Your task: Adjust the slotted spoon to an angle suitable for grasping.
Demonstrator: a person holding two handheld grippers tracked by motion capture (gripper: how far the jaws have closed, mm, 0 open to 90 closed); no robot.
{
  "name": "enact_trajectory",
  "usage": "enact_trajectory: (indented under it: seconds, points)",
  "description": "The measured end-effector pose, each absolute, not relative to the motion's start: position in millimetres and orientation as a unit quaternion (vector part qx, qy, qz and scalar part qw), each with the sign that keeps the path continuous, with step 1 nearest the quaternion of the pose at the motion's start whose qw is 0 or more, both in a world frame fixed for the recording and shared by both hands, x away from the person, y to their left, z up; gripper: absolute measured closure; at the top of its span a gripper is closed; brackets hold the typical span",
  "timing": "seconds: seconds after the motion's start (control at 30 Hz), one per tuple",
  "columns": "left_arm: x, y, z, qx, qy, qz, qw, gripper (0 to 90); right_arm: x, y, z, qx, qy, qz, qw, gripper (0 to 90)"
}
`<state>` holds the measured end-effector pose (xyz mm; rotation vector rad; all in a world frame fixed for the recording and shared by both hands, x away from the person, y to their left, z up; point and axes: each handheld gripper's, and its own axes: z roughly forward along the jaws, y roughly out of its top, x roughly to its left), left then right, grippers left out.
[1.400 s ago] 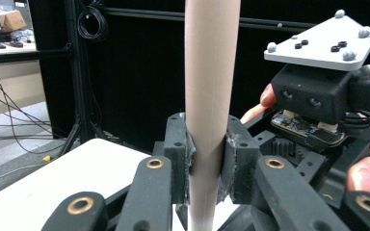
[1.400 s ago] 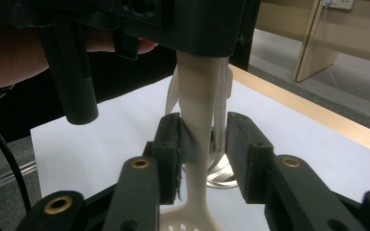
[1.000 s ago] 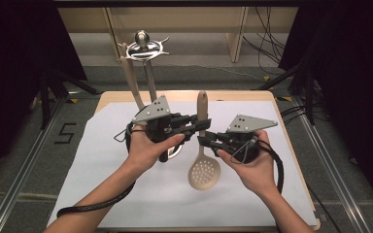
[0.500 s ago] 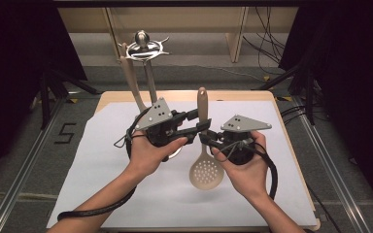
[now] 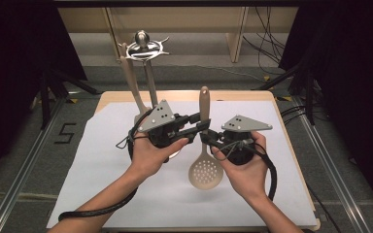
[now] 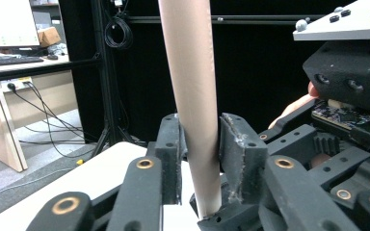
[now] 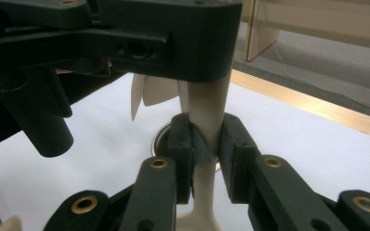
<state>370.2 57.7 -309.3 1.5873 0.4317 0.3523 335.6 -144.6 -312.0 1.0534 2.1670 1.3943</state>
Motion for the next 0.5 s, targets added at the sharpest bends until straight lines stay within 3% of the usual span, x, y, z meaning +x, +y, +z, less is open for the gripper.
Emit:
enact_trajectory:
  seconds: [0.17,0.5]
  points:
    - [371.4,59.0,-309.6,0.702,0.193,0.144,0.671,72.6,337.6,-144.8,-313.6,0.358,0.767,0.497,0.192,77.6]
    - [373.5,65.1,-307.2,0.702,0.186,0.122,0.676,74.8,335.4,-142.8,-312.8,0.358,0.763,0.510,0.173,73.8]
